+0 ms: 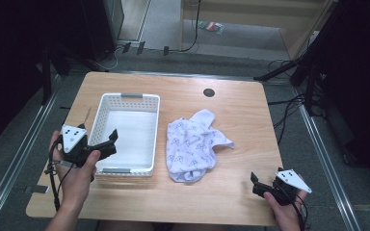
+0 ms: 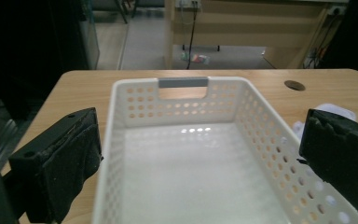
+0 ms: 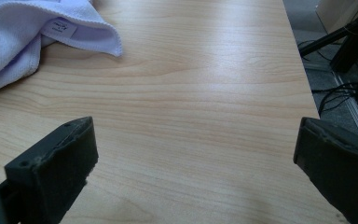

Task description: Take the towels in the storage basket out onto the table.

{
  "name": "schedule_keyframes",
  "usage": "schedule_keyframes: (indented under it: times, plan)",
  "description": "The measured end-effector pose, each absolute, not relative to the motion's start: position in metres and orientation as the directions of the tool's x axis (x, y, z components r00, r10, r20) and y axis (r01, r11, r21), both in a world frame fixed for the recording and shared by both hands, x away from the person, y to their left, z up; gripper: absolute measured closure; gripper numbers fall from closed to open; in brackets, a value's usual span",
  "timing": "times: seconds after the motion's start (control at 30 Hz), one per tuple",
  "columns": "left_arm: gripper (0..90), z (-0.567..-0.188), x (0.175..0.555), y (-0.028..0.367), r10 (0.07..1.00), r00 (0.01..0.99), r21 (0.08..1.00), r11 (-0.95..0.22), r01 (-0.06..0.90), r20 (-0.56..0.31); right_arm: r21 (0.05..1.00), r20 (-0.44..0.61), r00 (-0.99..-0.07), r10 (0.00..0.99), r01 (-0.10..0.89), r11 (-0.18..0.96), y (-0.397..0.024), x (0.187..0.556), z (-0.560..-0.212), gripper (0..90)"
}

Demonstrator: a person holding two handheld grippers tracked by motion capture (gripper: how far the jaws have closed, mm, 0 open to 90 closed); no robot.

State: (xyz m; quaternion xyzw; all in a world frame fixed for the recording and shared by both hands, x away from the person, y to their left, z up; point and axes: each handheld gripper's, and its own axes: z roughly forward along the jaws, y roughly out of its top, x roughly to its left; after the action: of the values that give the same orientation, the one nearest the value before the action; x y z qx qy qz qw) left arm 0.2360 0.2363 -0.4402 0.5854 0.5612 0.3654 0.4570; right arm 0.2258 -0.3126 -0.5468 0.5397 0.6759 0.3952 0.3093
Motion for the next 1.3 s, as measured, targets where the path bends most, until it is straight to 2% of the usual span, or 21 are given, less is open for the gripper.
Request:
schedule_keyframes:
  times: [0.57,1.3]
  plan:
    - [0.0,-0.463,0.213,0.315,0.991,0.007,0.946,0.126,0.299,-0.134,0.865,0.003,-0.219,0.976,0.491,0.108,-0.312,0.226,-0.547,0.0]
    - [0.0,-0.521,0.203,0.364,0.985,-0.068,0.921,0.172,0.35,-0.158,0.864,0.002,-0.213,0.977,0.492,0.106,-0.312,0.227,-0.547,0.0]
